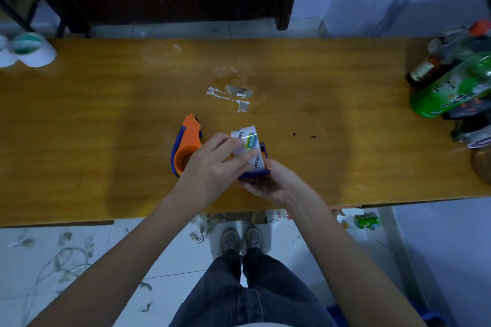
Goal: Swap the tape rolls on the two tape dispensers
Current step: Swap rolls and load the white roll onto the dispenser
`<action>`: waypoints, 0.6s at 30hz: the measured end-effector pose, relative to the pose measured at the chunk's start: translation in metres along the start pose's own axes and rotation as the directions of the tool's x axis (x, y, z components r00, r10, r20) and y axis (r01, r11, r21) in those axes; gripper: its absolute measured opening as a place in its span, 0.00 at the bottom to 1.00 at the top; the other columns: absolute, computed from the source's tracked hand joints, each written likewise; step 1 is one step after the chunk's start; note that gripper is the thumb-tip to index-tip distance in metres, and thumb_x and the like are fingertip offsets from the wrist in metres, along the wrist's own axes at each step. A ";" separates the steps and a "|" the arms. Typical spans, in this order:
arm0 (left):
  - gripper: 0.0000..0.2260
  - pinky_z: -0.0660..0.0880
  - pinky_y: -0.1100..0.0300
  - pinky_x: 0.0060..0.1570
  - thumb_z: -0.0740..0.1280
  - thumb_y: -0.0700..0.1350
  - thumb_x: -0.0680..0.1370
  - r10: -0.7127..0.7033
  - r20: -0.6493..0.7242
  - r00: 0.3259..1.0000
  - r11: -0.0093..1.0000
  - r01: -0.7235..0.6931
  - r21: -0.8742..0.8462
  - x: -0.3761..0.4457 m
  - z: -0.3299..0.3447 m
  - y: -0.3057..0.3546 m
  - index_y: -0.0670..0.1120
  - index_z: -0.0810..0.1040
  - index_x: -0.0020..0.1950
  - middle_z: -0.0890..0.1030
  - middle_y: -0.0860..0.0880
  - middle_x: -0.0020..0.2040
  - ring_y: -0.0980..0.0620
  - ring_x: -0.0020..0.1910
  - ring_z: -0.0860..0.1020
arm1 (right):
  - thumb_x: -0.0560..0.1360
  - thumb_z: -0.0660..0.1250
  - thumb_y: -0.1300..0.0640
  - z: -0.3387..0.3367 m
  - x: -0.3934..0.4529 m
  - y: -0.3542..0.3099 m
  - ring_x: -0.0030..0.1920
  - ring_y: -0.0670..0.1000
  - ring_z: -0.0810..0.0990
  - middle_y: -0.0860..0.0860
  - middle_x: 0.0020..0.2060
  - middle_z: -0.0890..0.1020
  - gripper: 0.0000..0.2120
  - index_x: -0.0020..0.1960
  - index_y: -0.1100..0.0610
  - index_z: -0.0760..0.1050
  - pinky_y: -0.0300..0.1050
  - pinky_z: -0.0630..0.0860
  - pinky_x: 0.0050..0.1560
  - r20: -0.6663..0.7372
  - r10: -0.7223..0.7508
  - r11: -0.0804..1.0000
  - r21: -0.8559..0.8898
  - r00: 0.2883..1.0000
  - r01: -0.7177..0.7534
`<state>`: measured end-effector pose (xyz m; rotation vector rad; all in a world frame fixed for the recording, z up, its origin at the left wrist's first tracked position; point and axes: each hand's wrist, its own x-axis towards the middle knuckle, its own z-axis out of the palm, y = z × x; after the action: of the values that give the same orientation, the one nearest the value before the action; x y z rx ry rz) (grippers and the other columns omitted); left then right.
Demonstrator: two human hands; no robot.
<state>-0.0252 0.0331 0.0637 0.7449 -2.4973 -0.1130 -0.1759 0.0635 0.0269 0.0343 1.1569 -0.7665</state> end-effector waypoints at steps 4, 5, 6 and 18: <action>0.09 0.77 0.52 0.38 0.70 0.42 0.73 -0.161 0.001 0.987 0.977 0.159 -0.142 0.003 0.001 0.000 0.41 0.84 0.51 0.82 0.40 0.46 0.44 0.45 0.74 | 0.78 0.61 0.54 -0.003 0.001 -0.003 0.32 0.54 0.84 0.60 0.40 0.82 0.10 0.53 0.61 0.74 0.39 0.78 0.22 -0.002 -0.001 1.000 -0.024 1.000 0.001; 0.09 0.77 0.51 0.38 0.72 0.40 0.71 -0.193 0.012 0.981 0.964 0.192 -0.185 0.004 0.000 -0.001 0.41 0.84 0.51 0.82 0.41 0.46 0.44 0.45 0.74 | 0.79 0.61 0.54 -0.004 0.000 -0.003 0.31 0.54 0.84 0.59 0.39 0.82 0.10 0.52 0.61 0.74 0.39 0.78 0.22 0.000 0.001 0.999 -0.034 1.000 -0.001; 0.10 0.76 0.50 0.39 0.74 0.39 0.70 -0.214 0.033 0.976 0.950 0.216 -0.225 0.005 -0.001 -0.001 0.41 0.84 0.50 0.82 0.41 0.45 0.43 0.44 0.74 | 0.79 0.60 0.54 -0.005 0.000 -0.004 0.30 0.54 0.84 0.59 0.36 0.83 0.10 0.50 0.61 0.74 0.39 0.78 0.22 -0.001 0.002 0.999 -0.044 1.000 -0.002; 0.08 0.71 0.67 0.40 0.72 0.38 0.72 -0.363 0.225 0.904 0.806 0.426 -0.410 0.015 -0.017 -0.009 0.43 0.82 0.51 0.77 0.47 0.39 0.55 0.39 0.74 | 0.79 0.59 0.56 -0.014 0.009 0.010 0.28 0.52 0.84 0.55 0.30 0.85 0.09 0.50 0.63 0.73 0.38 0.78 0.23 0.033 -0.025 0.988 -0.151 0.999 0.030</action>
<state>-0.0229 0.0189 0.0829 1.0650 -2.2590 -0.8931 -0.1799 0.0718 0.0097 -0.1201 1.1848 -0.6995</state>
